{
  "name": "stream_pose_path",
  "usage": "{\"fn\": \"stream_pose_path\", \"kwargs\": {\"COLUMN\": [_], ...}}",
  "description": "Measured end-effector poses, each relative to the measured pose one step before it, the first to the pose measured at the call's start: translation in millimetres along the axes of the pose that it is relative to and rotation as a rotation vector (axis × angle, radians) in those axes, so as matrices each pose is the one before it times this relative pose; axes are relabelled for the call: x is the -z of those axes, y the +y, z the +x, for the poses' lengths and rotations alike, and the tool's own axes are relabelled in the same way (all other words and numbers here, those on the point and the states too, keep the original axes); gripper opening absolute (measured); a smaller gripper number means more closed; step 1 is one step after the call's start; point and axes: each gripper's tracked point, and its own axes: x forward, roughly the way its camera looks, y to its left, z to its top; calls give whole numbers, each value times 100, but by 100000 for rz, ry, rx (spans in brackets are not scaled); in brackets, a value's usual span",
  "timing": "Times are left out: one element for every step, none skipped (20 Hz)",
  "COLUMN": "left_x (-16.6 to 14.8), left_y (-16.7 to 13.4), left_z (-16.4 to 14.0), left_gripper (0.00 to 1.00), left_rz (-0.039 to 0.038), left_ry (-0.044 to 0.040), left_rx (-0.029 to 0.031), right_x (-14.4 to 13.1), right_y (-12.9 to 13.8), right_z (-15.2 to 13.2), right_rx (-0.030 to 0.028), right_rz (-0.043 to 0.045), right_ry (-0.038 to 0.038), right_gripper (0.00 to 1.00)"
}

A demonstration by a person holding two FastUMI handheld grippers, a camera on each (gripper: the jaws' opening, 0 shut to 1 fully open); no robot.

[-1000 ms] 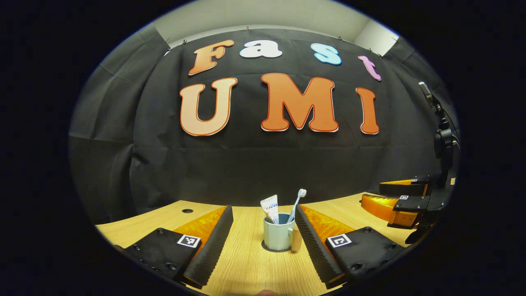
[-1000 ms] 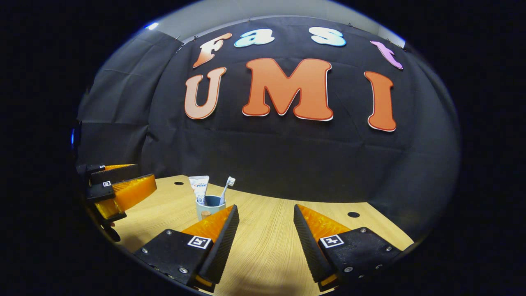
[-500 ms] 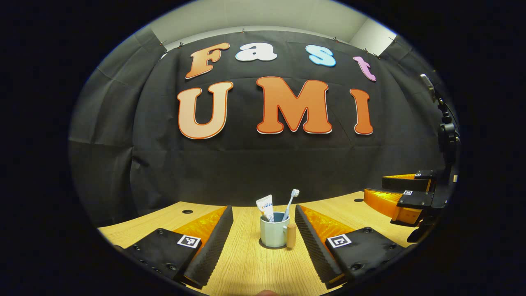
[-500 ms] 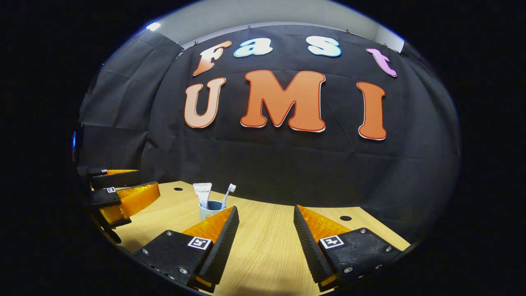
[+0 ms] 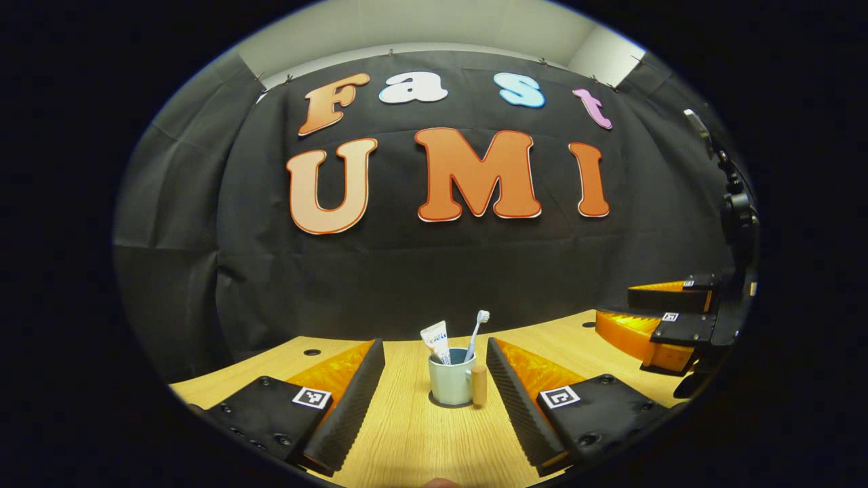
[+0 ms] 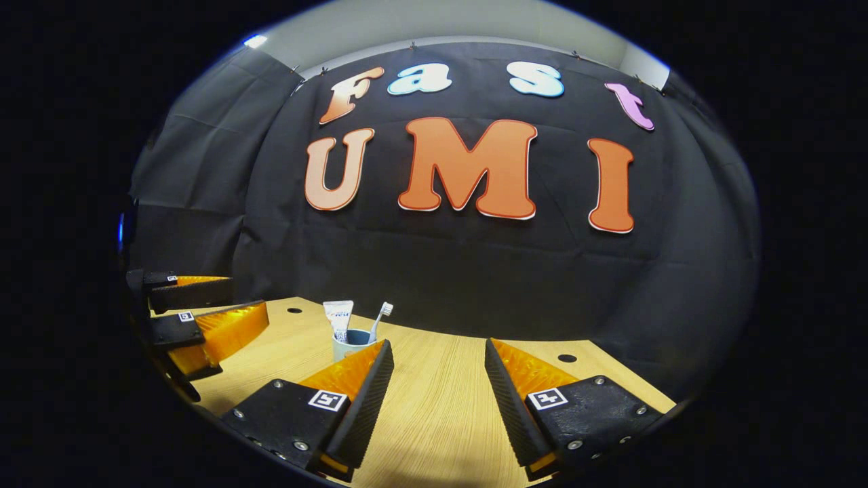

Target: Put the toothbrush and toothpaste on the desktop into the cup, then pick up the cup and place it on the coaster on the desktop.

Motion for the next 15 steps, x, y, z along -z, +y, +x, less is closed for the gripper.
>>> {"fn": "stream_pose_path", "kwargs": {"left_x": [288,135,21,-46,-199,-215,-373,-397,-92,-33,9,-169,-373,-330,-317], "left_y": [-457,-274,-8,152,76,92,68,157,63,270,169,8,12,7,-102], "left_z": [-213,-256,-288,-218,-125,-187,-44,-2,3,1,68,181,22,78,-17], "left_gripper": [96,98,98,97,96,96,96,96,96,96,96,96,96,96,96], "left_rz": [-1799,-2078,-780,468,918,703,466,731,1074,1196,662,556,324,354,481], "left_ry": [298,308,-146,-251,-228,-485,-856,-777,-305,478,749,70,-672,-627,-726], "left_rx": [1024,886,-35,-314,-268,-450,-195,-460,-130,-765,-561,-397,-517,-75,-172], "right_x": [-67,63,-21,77,-132,-225,-195,-131,-113,-95,10,-309,-374,-124,-177], "right_y": [41,288,93,-31,-123,-86,-48,129,140,340,-82,-7,-9,87,-11], "right_z": [-192,-220,-198,-154,-204,-191,-209,-46,24,69,103,-70,-119,36,-99], "right_rx": [216,-752,-120,94,258,533,-88,10,-968,-1184,-71,-236,-416,-484,-287], "right_rz": [1064,1238,1021,494,-132,-281,-109,213,371,-459,-1193,-856,-434,56,119], "right_ry": [-412,7,93,9,-618,-670,-656,-535,-282,176,645,-704,-552,-322,-360], "right_gripper": [82,82,82,82,82,82,82,82,82,82,82,82,80,83,83]}}
